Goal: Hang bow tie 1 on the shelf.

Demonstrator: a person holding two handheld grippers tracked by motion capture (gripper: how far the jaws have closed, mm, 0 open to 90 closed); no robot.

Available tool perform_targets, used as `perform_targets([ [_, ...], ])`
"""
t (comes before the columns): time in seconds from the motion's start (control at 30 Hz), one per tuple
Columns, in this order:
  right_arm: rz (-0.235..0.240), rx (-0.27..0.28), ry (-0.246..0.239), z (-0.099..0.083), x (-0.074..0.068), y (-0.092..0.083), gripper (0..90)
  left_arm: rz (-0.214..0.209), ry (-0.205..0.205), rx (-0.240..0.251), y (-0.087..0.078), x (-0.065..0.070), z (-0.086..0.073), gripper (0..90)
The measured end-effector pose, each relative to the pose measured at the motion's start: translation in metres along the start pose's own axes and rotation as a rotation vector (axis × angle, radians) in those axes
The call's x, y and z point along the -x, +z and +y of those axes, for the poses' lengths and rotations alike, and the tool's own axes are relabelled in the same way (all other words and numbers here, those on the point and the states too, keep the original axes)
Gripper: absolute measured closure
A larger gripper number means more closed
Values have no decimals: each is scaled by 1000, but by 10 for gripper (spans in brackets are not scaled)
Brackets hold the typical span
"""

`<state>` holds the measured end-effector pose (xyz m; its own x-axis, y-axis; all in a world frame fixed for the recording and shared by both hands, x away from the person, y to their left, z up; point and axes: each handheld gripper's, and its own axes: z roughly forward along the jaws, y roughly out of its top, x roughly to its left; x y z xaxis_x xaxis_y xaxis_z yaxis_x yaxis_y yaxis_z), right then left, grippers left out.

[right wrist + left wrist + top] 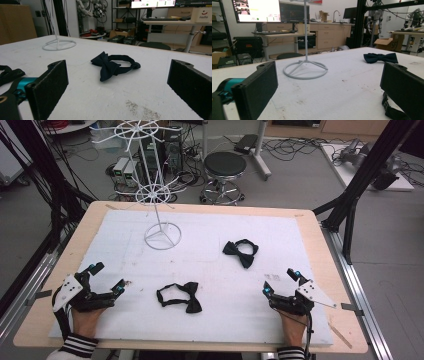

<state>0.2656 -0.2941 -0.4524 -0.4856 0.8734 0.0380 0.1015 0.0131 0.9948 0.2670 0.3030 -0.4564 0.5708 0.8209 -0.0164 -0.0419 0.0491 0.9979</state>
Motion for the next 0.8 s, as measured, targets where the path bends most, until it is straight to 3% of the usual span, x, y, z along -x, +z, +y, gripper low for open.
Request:
perform_targets([
  [0.4, -1, -14, 35, 3, 5, 1, 25, 1, 5, 5, 0, 1, 0, 17],
  [0.6, 2, -8, 28, 14, 8, -2, 26, 6, 6, 5, 0, 1, 0, 17],
  [0.8, 15, -54, 31, 30, 15, -3, 26, 7, 6, 4, 0, 1, 0, 17],
])
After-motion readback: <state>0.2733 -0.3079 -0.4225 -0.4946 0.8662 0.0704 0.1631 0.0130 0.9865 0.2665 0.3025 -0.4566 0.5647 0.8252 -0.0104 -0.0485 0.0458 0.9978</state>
